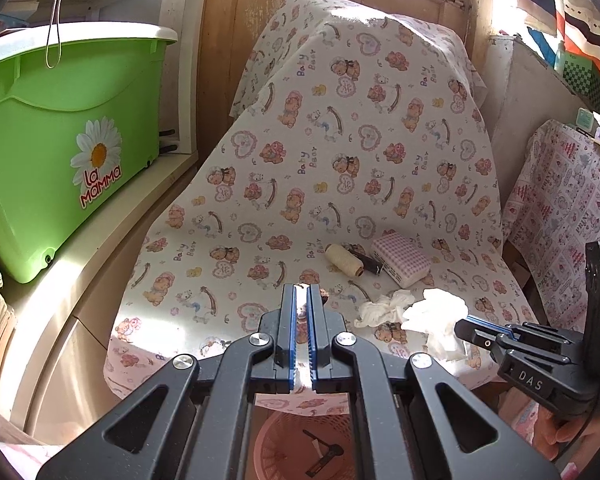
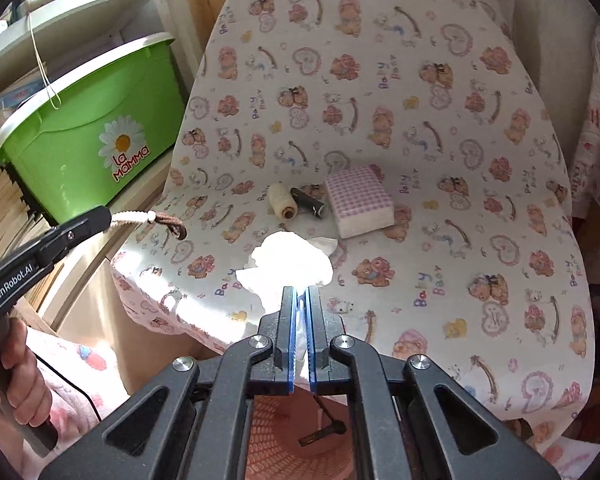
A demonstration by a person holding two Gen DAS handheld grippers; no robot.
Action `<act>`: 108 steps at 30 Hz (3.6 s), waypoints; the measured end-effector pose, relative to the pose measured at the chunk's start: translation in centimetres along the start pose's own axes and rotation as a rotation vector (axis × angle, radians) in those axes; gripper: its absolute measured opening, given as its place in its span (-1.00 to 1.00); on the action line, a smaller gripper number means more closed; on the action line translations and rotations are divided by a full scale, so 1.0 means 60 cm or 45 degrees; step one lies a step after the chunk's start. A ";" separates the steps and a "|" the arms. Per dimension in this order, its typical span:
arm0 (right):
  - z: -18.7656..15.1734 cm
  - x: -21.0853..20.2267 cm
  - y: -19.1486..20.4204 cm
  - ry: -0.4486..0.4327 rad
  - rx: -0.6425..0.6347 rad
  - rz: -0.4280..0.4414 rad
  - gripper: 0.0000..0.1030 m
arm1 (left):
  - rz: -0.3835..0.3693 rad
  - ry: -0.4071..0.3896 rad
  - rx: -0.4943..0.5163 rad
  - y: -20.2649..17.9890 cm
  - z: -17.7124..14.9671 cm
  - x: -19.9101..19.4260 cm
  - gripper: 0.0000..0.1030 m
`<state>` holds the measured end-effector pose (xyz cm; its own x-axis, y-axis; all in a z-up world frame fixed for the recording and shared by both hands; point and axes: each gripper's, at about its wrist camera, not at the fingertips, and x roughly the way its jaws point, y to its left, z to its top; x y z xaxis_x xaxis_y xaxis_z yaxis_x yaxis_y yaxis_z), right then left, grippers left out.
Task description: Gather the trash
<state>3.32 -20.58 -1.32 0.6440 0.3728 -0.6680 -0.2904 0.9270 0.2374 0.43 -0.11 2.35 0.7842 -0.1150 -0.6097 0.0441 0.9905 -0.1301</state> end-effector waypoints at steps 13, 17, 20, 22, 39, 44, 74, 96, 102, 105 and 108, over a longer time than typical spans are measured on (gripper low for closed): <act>-0.061 -0.051 0.032 0.050 -0.044 0.035 -0.90 | -0.099 0.090 -0.089 0.005 -0.063 -0.037 -0.92; -0.083 -0.041 0.046 0.129 -0.077 0.069 -0.90 | -0.131 0.191 -0.031 -0.012 -0.078 -0.023 -0.92; -0.090 -0.024 0.051 0.178 -0.099 0.070 -0.90 | -0.100 0.229 0.047 -0.033 -0.088 -0.015 -0.92; -0.091 -0.015 0.048 0.204 -0.096 0.071 -0.90 | -0.100 0.272 0.038 -0.036 -0.094 -0.003 -0.92; -0.169 0.154 0.023 0.585 -0.023 -0.062 -0.90 | -0.096 0.780 -0.123 -0.016 -0.195 0.149 -0.91; -0.193 0.186 0.028 0.657 -0.028 -0.059 -0.90 | -0.052 0.877 -0.123 -0.014 -0.223 0.176 -0.90; -0.190 0.166 -0.005 0.599 0.106 -0.152 -0.23 | 0.044 0.801 -0.153 0.007 -0.185 0.161 0.00; -0.071 -0.028 0.011 0.014 -0.057 -0.155 0.27 | 0.144 0.186 0.067 -0.019 -0.080 0.024 0.87; -0.070 -0.030 0.009 -0.002 -0.048 -0.161 0.29 | 0.085 0.168 0.078 -0.034 -0.065 0.069 0.98; -0.065 -0.029 0.006 -0.009 -0.049 -0.171 0.28 | 0.078 0.147 0.111 -0.048 -0.053 0.094 0.97; -0.056 -0.030 -0.001 -0.013 -0.048 -0.172 0.29 | 0.011 0.128 0.135 -0.058 -0.046 0.105 0.92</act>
<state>-0.21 -21.42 -2.50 0.6862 0.2457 -0.6847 -0.2268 0.9666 0.1195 3.52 -4.51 -3.18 0.7190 -0.1083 -0.6865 0.1070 0.9933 -0.0446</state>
